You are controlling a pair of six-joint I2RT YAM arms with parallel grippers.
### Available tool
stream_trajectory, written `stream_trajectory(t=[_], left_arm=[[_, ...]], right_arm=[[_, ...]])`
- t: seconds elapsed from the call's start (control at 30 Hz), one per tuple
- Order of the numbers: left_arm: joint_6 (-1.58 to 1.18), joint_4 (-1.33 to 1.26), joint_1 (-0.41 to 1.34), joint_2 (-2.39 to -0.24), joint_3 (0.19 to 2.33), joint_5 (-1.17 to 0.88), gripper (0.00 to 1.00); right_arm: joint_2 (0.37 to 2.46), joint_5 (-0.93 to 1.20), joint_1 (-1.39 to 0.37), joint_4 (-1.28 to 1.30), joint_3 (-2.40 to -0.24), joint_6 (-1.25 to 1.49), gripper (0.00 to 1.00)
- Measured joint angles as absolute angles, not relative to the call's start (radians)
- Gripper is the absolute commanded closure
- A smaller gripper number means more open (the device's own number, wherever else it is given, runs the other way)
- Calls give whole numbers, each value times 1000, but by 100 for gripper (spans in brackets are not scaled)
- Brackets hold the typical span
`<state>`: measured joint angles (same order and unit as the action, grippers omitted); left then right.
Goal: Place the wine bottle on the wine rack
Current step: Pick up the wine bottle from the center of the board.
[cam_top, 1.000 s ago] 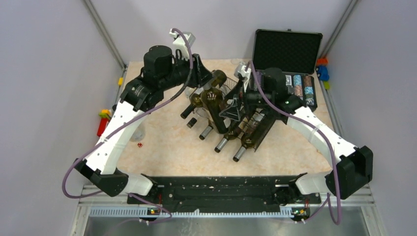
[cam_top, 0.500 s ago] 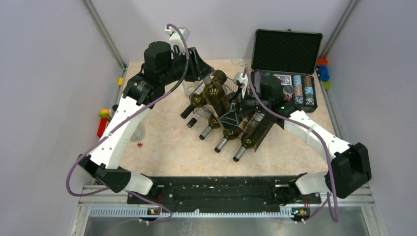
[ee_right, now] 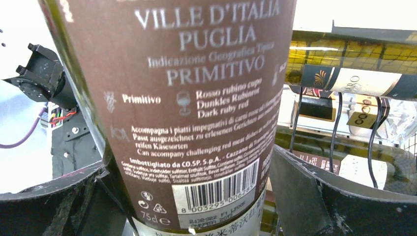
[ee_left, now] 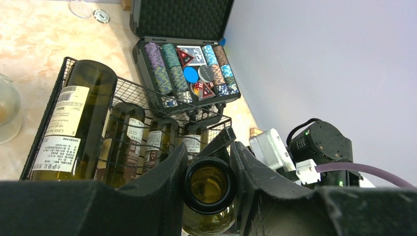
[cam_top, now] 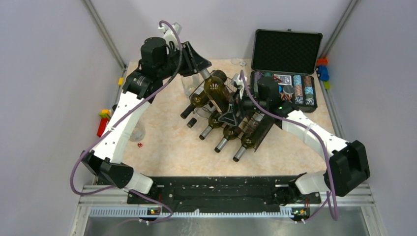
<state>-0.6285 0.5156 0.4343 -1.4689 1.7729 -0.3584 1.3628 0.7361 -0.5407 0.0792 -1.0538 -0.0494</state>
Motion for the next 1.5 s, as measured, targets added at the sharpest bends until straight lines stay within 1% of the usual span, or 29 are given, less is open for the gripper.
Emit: stream_trajectory(t=[0.03, 0.1, 0.17, 0.23, 0.27, 0.33, 0.37, 0.4, 0.53, 0.57, 0.67, 0.7, 0.77, 0.83, 1.0, 1.33, 1.5], left_arm=[[-635, 513, 430, -1469, 1773, -362, 100], [-643, 504, 426, -1469, 1773, -369, 100], [-652, 492, 422, -1468, 1768, -376, 100], [-653, 480, 419, -1468, 1759, -378, 100], [-656, 475, 418, -1468, 1753, -378, 100], [-663, 469, 409, -1468, 1739, -391, 100], [-665, 464, 405, -1468, 1733, -397, 100], [-667, 456, 400, -1465, 1723, -406, 96], [-670, 432, 378, -1438, 1659, -449, 64], [-664, 431, 375, -1430, 1647, -458, 53], [-605, 431, 373, -1399, 1613, -476, 25], [-575, 434, 370, -1388, 1610, -479, 19], [-515, 442, 365, -1362, 1605, -479, 10], [-448, 456, 361, -1332, 1599, -478, 7], [-281, 513, 361, -1271, 1593, -480, 4], [232, 739, 381, -1206, 1617, -549, 4], [473, 882, 461, -1198, 1649, -536, 4]], right_arm=[[1363, 733, -541, 80, -1053, -51, 8], [1363, 731, -541, 81, -1053, -58, 16], [1363, 731, -541, 84, -1053, -63, 28], [1363, 734, -542, 90, -1053, -77, 42], [1363, 737, -542, 96, -1054, -83, 51], [1363, 735, -542, 109, -1054, -87, 71], [1363, 734, -542, 115, -1054, -91, 89], [1362, 733, -542, 124, -1054, -94, 100], [1361, 732, -538, 163, -1054, -128, 100], [1358, 733, -535, 175, -1054, -139, 100], [1341, 739, -530, 233, -1055, -179, 100], [1333, 743, -526, 266, -1055, -196, 100], [1322, 749, -520, 310, -1055, -220, 100], [1311, 754, -519, 357, -1056, -252, 100], [1306, 772, -519, 424, -1062, -310, 100], [1352, 843, -523, 600, -1138, -414, 100], [1377, 848, -540, 661, -1147, -441, 100]])
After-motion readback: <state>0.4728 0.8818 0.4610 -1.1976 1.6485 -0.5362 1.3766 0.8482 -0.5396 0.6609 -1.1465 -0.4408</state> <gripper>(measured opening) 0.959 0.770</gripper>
